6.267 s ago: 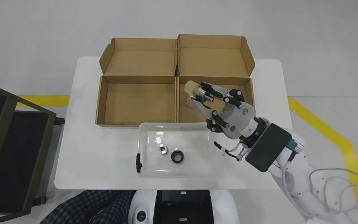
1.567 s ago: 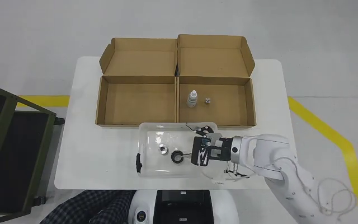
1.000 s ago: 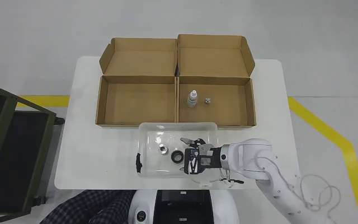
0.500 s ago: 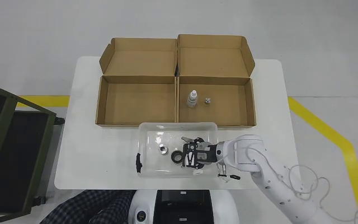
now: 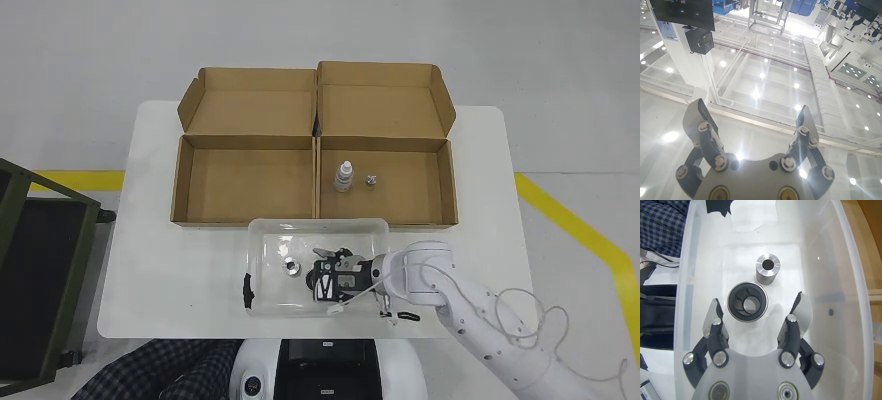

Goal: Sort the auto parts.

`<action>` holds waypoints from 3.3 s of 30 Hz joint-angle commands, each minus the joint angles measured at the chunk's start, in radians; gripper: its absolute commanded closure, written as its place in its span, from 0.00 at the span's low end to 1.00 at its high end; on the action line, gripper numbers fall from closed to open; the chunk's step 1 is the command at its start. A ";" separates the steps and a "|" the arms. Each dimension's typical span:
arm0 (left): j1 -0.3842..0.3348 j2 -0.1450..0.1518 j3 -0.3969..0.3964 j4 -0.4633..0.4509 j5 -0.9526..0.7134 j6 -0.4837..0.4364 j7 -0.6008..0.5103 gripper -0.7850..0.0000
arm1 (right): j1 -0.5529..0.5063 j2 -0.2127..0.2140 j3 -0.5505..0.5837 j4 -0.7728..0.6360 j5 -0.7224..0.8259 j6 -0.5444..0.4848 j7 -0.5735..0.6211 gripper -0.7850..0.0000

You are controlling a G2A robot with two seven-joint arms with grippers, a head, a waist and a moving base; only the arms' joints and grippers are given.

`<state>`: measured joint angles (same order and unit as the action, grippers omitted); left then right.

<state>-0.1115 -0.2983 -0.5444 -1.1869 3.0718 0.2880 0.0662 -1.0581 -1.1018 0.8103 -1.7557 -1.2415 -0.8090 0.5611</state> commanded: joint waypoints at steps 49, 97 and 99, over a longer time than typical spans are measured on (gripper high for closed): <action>0.000 0.000 0.000 0.000 0.000 0.000 0.000 0.00 | 0.035 -0.009 0.055 -0.191 0.032 0.057 -0.227 1.00; 0.000 0.000 0.000 0.000 0.000 0.000 0.000 0.00 | -0.148 0.001 0.452 -0.352 0.099 0.175 -0.831 1.00; 0.000 0.000 0.000 0.000 0.000 0.000 0.000 0.00 | -0.156 0.001 0.459 -0.354 0.096 0.181 -0.845 1.00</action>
<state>-0.1115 -0.2983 -0.5444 -1.1869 3.0718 0.2880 0.0662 -1.2106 -1.1007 1.2664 -2.1089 -1.1451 -0.6317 -0.2768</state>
